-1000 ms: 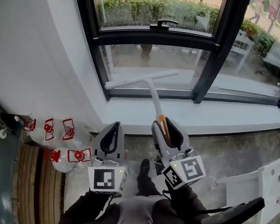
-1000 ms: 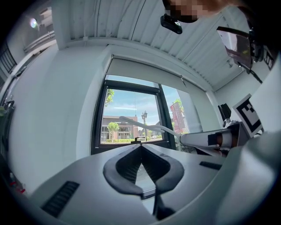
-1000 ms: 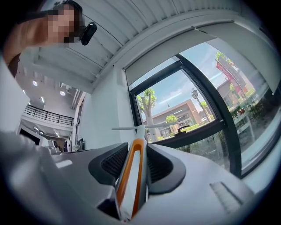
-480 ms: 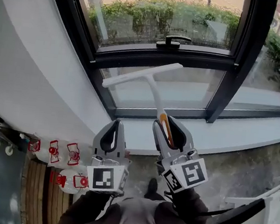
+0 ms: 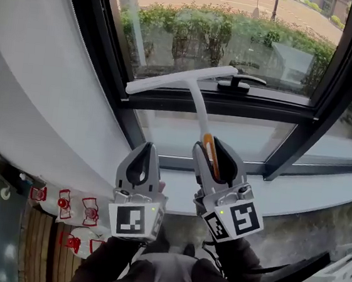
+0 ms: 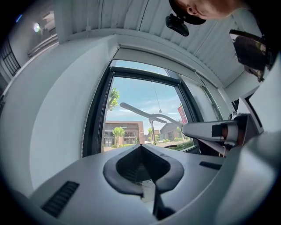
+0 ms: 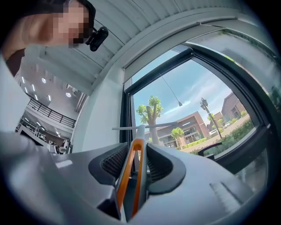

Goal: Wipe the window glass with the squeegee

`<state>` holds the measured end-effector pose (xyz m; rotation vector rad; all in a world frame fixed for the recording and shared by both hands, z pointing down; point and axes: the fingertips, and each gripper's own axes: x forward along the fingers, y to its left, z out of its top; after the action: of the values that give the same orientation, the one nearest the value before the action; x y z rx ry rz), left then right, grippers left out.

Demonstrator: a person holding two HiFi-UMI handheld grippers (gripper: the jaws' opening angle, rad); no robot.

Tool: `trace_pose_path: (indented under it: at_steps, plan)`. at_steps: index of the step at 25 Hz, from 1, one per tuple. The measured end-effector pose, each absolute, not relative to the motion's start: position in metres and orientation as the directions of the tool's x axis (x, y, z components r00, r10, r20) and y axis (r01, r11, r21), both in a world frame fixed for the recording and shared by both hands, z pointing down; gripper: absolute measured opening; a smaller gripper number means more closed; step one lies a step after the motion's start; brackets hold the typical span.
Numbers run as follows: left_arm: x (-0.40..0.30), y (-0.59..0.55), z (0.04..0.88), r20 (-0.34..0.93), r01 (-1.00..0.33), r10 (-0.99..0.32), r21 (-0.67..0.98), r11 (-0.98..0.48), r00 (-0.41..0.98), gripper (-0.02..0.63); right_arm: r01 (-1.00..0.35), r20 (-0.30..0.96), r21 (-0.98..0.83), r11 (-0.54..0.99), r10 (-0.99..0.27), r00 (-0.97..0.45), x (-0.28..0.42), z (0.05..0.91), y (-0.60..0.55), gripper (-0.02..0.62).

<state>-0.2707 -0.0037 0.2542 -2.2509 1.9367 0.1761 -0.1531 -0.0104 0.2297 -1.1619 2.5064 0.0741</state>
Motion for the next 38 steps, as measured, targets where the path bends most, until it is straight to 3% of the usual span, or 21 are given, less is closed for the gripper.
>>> trace_pose_path:
  at_steps: [7,16,38]
  plan:
    - [-0.327,-0.070,0.248,-0.199,-0.983,-0.962,-0.043,-0.180,0.185,0.002,-0.777,-0.465,-0.055,0.627,-0.705,-0.536,-0.219,0.182,-0.078,0.132]
    - [-0.352,-0.119,0.245,-0.183,-0.978,-0.961,-0.046,-0.204,0.209,0.002,-0.825,-0.547,0.001,0.565,-0.690,-0.473,-0.250,0.126,-0.134,0.132]
    - [-0.367,-0.163,0.243,-0.197,-0.988,-0.968,-0.041,-0.150,0.156,0.002,-0.887,-0.562,0.049,0.460,-0.721,-0.405,-0.294,0.104,-0.219,0.132]
